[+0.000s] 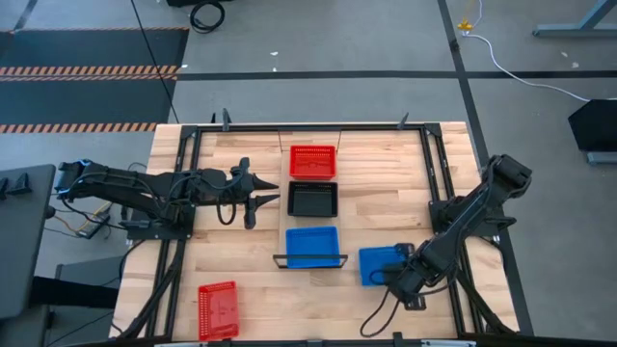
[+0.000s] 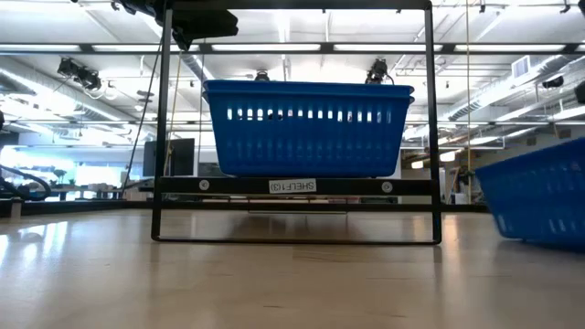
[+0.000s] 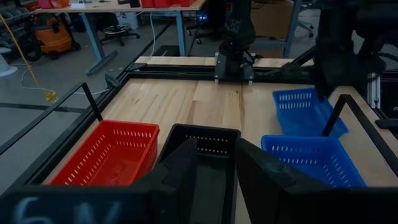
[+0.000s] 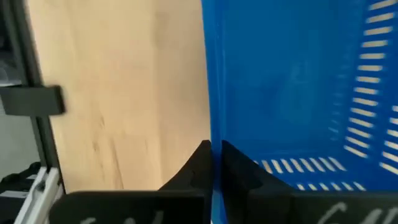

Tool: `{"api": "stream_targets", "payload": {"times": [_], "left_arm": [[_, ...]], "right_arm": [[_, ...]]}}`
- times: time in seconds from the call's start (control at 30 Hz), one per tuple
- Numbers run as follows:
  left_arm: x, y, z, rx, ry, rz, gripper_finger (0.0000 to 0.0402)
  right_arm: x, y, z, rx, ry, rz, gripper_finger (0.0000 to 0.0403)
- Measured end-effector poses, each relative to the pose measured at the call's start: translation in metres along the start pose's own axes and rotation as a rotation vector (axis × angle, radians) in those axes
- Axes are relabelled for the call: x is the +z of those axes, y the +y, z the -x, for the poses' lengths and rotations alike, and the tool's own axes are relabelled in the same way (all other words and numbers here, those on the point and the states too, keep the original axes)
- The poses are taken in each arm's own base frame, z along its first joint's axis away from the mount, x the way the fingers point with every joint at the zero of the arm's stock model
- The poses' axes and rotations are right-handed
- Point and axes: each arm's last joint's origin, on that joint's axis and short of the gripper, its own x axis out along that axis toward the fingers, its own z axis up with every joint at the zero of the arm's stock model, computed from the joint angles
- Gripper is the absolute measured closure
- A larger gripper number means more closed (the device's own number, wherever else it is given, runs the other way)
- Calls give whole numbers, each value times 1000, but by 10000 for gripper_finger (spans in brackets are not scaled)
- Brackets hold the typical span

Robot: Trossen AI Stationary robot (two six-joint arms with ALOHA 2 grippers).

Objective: Stack baskets on shelf by color
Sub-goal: Stack the blue bin on top of the blue bin on the shelf

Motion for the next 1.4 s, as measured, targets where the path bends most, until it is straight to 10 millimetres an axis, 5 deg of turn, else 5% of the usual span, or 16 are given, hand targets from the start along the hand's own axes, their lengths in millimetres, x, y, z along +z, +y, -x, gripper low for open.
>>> {"api": "stream_targets", "payload": {"times": [0.23,0.77,1.13,1.4], "left_arm": [[0,0,0,0,0,0,285],[0,0,0,0,0,-15,285],[0,0,0,0,0,-16,285],[0,0,0,0,0,-16,285]], "right_arm": [[-19,-20,35,-105,-6,-183,373],[-21,-60,101,-145,-449,-184,378],[15,-51,126,-52,-780,67,379],[45,-49,131,-144,-805,114,384]]}}
